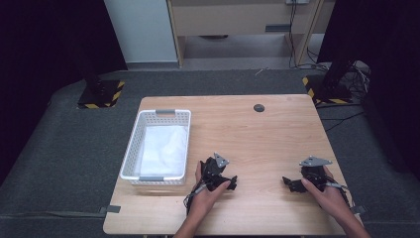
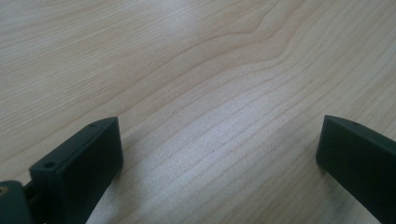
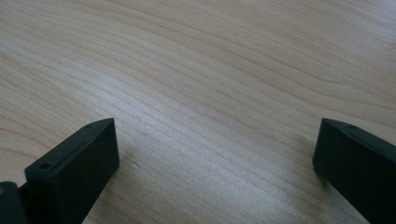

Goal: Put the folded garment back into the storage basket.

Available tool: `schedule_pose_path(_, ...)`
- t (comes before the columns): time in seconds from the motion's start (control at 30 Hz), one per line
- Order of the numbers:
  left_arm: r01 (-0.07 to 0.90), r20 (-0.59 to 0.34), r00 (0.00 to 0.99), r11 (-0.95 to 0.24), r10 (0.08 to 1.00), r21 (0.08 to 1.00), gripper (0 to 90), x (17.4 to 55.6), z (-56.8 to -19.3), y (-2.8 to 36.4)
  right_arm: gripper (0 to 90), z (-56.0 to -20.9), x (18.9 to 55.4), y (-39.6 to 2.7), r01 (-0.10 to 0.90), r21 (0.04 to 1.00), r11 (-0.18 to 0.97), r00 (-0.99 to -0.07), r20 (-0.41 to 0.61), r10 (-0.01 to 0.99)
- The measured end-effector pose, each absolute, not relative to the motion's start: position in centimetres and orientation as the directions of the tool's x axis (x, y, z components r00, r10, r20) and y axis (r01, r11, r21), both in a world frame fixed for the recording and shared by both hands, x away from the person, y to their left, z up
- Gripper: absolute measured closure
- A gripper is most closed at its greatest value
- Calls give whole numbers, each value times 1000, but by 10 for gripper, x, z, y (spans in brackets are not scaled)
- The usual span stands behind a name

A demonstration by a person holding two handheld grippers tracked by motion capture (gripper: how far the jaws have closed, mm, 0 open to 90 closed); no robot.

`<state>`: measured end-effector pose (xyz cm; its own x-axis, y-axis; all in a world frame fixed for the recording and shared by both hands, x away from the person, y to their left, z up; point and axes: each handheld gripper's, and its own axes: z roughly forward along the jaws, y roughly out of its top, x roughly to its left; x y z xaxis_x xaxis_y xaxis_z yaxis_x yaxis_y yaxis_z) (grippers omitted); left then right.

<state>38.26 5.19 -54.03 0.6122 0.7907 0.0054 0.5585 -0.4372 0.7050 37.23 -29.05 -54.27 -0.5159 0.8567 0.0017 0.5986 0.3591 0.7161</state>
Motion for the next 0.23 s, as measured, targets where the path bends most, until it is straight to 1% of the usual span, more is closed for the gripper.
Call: schedule_pose_path(0.23, 559, 6, 611, -437, 791, 705, 1, 381, -540, 52, 6, -543, 370, -290, 600, 716, 358, -509, -3, 860)
